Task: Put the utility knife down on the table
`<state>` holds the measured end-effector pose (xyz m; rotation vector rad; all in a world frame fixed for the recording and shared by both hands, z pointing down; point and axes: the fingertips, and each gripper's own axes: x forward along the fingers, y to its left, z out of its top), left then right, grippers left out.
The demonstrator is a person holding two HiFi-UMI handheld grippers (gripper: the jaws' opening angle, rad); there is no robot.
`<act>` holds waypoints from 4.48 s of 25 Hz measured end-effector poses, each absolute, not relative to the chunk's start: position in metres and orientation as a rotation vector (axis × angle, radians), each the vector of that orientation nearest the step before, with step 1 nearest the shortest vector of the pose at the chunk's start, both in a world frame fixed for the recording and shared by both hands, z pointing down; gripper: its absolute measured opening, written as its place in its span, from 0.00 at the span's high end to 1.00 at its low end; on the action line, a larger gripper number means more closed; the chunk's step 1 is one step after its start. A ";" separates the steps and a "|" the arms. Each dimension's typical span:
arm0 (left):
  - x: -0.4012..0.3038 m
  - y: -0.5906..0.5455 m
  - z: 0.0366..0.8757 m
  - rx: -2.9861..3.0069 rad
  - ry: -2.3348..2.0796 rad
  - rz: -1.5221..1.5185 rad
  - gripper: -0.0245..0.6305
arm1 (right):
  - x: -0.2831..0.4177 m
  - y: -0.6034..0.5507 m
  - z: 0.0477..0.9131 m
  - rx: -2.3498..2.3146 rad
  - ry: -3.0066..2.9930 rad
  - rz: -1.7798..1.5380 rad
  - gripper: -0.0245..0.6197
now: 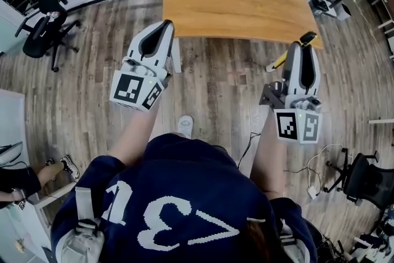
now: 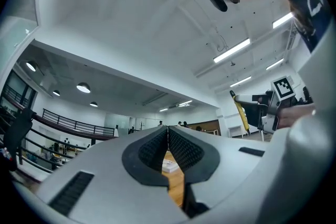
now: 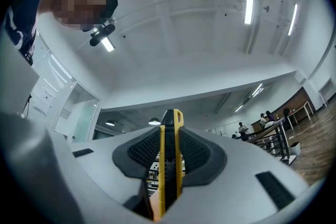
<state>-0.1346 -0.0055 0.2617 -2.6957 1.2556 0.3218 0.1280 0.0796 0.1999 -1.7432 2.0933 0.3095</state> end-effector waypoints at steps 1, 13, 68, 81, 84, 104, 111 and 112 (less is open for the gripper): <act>-0.138 -0.015 0.261 -2.698 1.254 0.322 0.93 | 0.125 0.071 0.200 -1.746 2.091 0.303 0.77; -0.138 -0.085 0.290 -2.758 1.260 0.263 0.93 | 0.132 -0.005 0.219 -1.772 2.083 0.228 0.77; -0.013 -0.400 0.467 -2.948 1.501 -0.055 0.93 | 0.211 -0.396 0.580 -2.033 2.644 -0.820 0.77; -0.014 -0.399 0.471 -2.953 1.473 -0.105 0.93 | 0.219 -0.398 0.621 -2.214 2.688 -0.932 0.77; -0.012 -0.404 0.453 -2.931 1.456 -0.068 0.93 | 0.226 -0.405 0.570 -2.176 2.626 -0.745 0.90; -0.007 -0.411 0.278 -2.786 1.322 0.225 0.93 | 0.228 -0.376 0.259 -1.838 2.352 0.009 0.93; -0.008 -0.404 0.267 -2.756 1.314 0.227 0.93 | 0.227 -0.369 0.241 -1.815 2.335 0.041 0.92; -0.008 -0.403 0.266 -2.754 1.313 0.228 0.93 | 0.228 -0.368 0.240 -1.815 2.332 0.044 0.92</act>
